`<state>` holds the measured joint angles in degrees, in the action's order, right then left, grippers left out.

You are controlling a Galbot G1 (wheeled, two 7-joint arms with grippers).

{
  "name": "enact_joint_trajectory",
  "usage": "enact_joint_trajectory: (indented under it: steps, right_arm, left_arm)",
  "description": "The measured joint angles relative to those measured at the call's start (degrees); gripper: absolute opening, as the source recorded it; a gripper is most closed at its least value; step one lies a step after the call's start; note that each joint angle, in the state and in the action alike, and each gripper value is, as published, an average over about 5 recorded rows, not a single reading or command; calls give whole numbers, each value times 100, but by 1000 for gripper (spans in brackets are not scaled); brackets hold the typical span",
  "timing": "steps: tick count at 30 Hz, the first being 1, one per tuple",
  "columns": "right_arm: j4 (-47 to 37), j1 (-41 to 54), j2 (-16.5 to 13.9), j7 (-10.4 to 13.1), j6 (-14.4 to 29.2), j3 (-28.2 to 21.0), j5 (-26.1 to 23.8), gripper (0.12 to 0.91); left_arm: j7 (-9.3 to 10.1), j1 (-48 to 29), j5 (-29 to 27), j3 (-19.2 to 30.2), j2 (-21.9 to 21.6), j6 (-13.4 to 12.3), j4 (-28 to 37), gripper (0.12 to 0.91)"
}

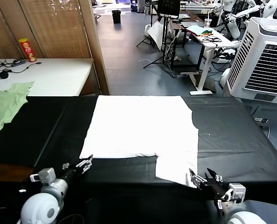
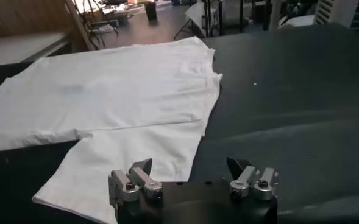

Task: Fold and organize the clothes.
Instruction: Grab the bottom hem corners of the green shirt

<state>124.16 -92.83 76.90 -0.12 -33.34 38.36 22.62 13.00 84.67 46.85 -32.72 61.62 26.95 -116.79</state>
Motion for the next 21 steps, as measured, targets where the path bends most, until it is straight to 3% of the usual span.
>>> enact_joint_trajectory:
  steps: [2,7,12,14,17,21]
  right_arm:
    - [-18,1,2,-4,0,-11,-17,791]
    - [-80,0,16,-34,-11,-65,-92,691]
    - [-136,9,37,-54,-13,-110,-140,466]
    - [-148,7,51,-55,-13,-124,-150,349]
    - [-135,-21,75,-44,-8,-134,-162,203]
    - [-46,-86,93,-1,11,-135,-166,125]
  left_arm:
    - [11,-2,-2,2,5,-19,17,798]
    - [86,-23,-21,10,26,-80,111,798]
    - [71,-30,-46,9,26,-133,189,772]
    - [59,-27,-60,10,30,-159,211,708]
    - [41,-24,-100,18,37,-182,236,551]
    - [36,-17,-135,31,42,-178,257,333]
